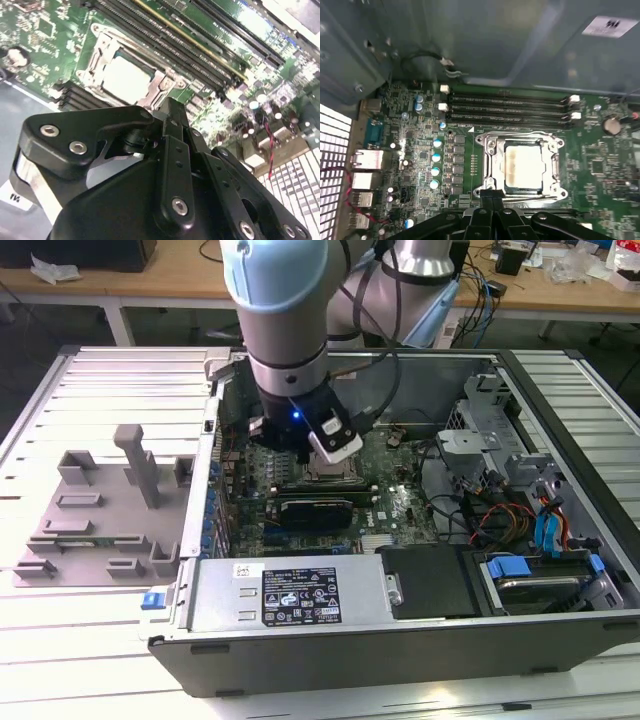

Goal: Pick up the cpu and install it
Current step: 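Install the second cpu locking lever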

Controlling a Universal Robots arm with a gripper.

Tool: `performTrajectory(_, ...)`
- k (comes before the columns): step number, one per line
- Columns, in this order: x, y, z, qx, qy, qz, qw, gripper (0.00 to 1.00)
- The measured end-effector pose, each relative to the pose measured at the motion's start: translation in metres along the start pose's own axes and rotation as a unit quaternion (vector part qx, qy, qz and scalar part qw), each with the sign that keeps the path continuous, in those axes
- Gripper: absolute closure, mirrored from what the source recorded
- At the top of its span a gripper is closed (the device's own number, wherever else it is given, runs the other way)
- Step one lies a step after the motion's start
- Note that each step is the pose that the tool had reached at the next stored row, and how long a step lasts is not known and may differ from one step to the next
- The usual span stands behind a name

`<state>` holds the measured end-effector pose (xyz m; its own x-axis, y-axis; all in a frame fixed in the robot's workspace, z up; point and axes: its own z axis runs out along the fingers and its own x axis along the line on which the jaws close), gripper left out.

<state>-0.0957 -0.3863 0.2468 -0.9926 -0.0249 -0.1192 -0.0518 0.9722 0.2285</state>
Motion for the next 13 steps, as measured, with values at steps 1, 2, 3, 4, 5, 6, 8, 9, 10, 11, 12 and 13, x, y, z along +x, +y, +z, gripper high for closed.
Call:
performTrajectory(1,-0.0007,0.0012,-0.0033,0.0004,0.0001,0.0,1.0,0.89)
performTrajectory(2,-0.0014,0.0026,-0.0067,0.001,0.0001,0.0,1.0,0.89)
performTrajectory(3,-0.0028,0.0049,-0.0104,0.0052,0.0009,0.0,1.0,0.89)
performTrajectory(4,-0.0035,0.0052,-0.0105,0.0111,0.0027,0.0,0.9999,0.89)
performTrajectory(5,-0.0042,0.0055,-0.0104,0.016,0.0039,0.0,0.9999,0.89)
performTrajectory(6,-0.0059,0.0064,-0.0099,0.0245,0.0052,-0.001,0.9997,0.89)
performTrajectory(8,-0.0102,0.0084,-0.0089,0.0294,0.0059,-0.001,0.9995,0.89)
performTrajectory(9,-0.0132,0.0093,-0.0084,0.0301,0.006,-0.001,0.9995,0.89)
performTrajectory(10,-0.0219,0.0113,-0.0067,0.0322,0.0064,-0.001,0.9995,0.89)
performTrajectory(11,-0.0278,0.0125,-0.0054,0.0355,0.0073,-0.002,0.9993,0.89)
performTrajectory(12,-0.0352,0.0144,-0.0036,0.0459,0.0103,-0.002,0.9989,0.89)
performTrajectory(13,-0.039,0.0155,-0.0025,0.0561,0.0142,-0.003,0.9983,0.89)
